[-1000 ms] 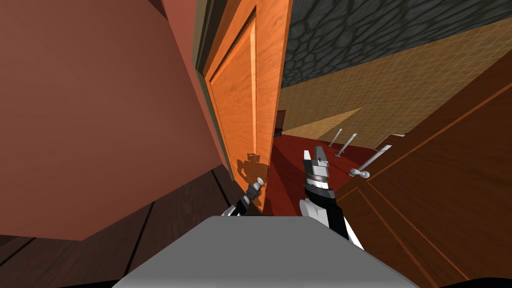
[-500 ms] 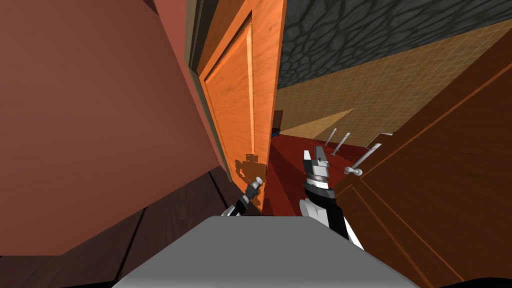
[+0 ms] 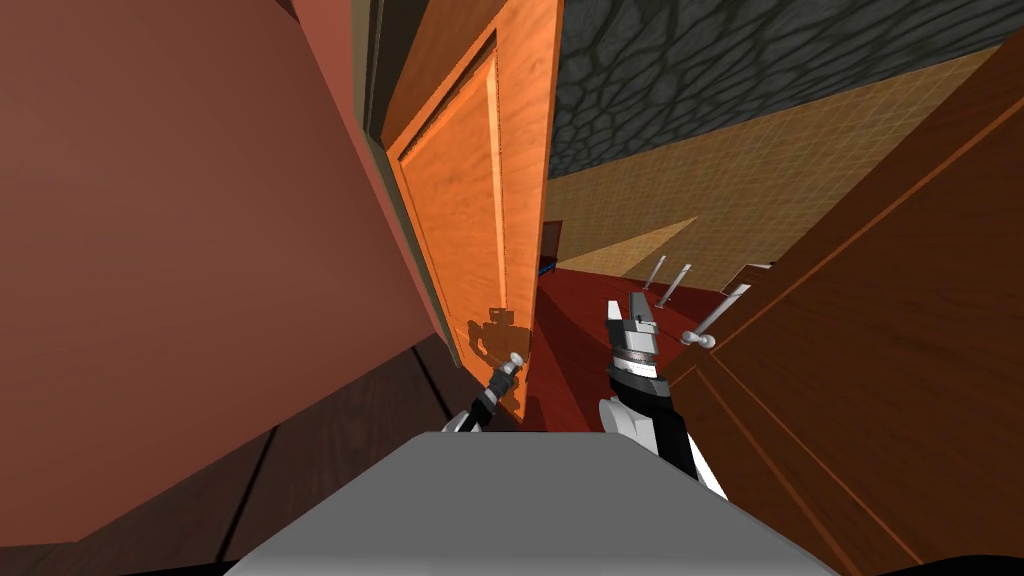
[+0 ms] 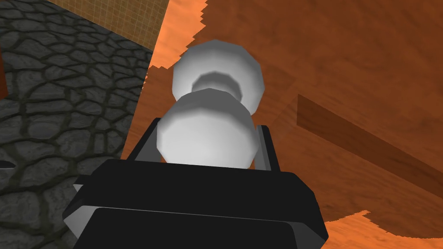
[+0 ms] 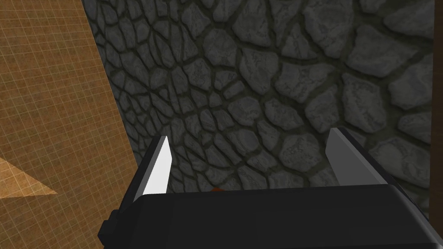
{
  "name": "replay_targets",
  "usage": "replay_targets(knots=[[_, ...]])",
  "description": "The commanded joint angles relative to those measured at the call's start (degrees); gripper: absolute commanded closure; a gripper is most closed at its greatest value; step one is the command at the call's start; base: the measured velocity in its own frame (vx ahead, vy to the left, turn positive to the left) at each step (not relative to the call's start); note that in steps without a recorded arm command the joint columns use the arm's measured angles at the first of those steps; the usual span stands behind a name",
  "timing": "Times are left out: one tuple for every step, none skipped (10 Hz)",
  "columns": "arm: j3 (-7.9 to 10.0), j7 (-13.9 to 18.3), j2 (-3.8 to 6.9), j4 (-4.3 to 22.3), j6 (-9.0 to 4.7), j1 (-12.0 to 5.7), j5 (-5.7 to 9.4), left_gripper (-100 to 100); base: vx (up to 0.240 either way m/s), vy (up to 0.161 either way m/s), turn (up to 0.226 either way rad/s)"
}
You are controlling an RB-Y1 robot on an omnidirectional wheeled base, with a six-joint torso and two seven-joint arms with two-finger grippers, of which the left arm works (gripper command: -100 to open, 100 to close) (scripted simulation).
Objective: Push the door open
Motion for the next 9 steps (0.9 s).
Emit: replay_targets(knots=[[0.77, 2.69, -0.07, -0.09, -0.39, -0.28, 0.93, 100, 0.020, -0.015, -0.060], [1.13, 4.27, -0.13, -0.05, -0.50, -0.24, 1.59, 100, 0.025, -0.022, -0.090], [1.13, 4.75, -0.13, -0.05, -0.50, -0.24, 1.59, 100, 0.022, -0.012, -0.019], [1.50, 6.84, -0.20, -0.01, -0.62, -0.21, 2.27, 100, 0.031, -0.010, -0.050], [1.92, 8.30, -0.27, 0.04, -0.75, -0.17, 3.04, 100, 0.036, -0.023, -0.096], [1.92, 9.10, -0.27, 0.04, -0.75, -0.17, 3.04, 100, 0.031, -0.022, -0.032], [2.35, 11.28, -0.35, 0.09, -0.88, -0.13, 3.81, 100, 0.022, -0.029, -0.052], [2.77, 12.91, -0.42, 0.13, -1.01, -0.09, 4.58, 100, 0.029, -0.031, -0.095], [2.77, 13.63, -0.42, 0.13, -1.01, -0.09, 4.58, 100, 0.029, -0.016, -0.035]])
